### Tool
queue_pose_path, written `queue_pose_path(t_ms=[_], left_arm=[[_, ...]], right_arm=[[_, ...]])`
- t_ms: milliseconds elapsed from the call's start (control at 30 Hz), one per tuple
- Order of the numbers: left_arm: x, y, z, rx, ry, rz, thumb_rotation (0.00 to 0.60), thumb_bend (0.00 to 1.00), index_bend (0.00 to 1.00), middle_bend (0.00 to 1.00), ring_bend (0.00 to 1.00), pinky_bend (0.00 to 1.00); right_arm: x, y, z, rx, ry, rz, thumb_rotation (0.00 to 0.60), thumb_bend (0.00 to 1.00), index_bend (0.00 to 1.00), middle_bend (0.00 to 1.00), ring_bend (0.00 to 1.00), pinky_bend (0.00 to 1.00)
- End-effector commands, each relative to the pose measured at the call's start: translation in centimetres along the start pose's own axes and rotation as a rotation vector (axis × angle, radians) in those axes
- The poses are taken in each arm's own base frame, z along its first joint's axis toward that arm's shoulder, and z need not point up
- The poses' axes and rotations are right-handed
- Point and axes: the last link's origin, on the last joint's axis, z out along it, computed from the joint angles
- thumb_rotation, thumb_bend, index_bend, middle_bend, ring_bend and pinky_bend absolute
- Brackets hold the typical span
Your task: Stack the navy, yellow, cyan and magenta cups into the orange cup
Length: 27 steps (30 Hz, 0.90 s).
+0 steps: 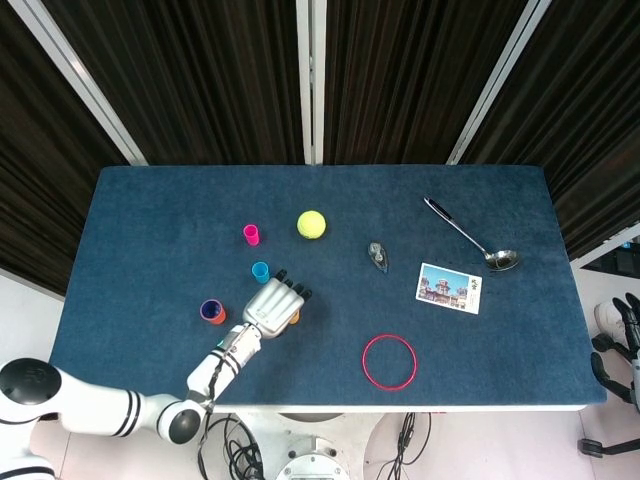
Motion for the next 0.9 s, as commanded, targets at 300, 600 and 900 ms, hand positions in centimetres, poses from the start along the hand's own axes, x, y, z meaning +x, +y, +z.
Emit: queue_pose_path(t_ms=[300, 600, 900], left_arm=[[-1.4, -0.1, 0.9, 0.006, -0.027, -0.007, 0.600, 0.22, 0.43, 0.40, 0.50, 0.30], [-1.2, -0.1, 1.2, 0.005, 0.012, -0.048, 0.600, 0.26, 0.50, 0.47, 0.57, 0.36], [1.1, -0.6, -0.3, -0.002, 0.071, -0.034, 0.600, 0.26, 0.51, 0.48, 0.58, 0.37]], right_arm=[[0.2, 0.4, 0.0, -0.008, 0.002, 0.002, 0.600, 0.34, 0.00, 0.00, 0.00, 0.00], [0.1, 0.5, 0.1, -0.012, -0.002, 0.000, 0.600, 0.34, 0.00, 0.00, 0.00, 0.00], [0.3, 0.4, 0.0, -0.011, 0.003, -0.004, 0.600, 0.34, 0.00, 0.00, 0.00, 0.00]])
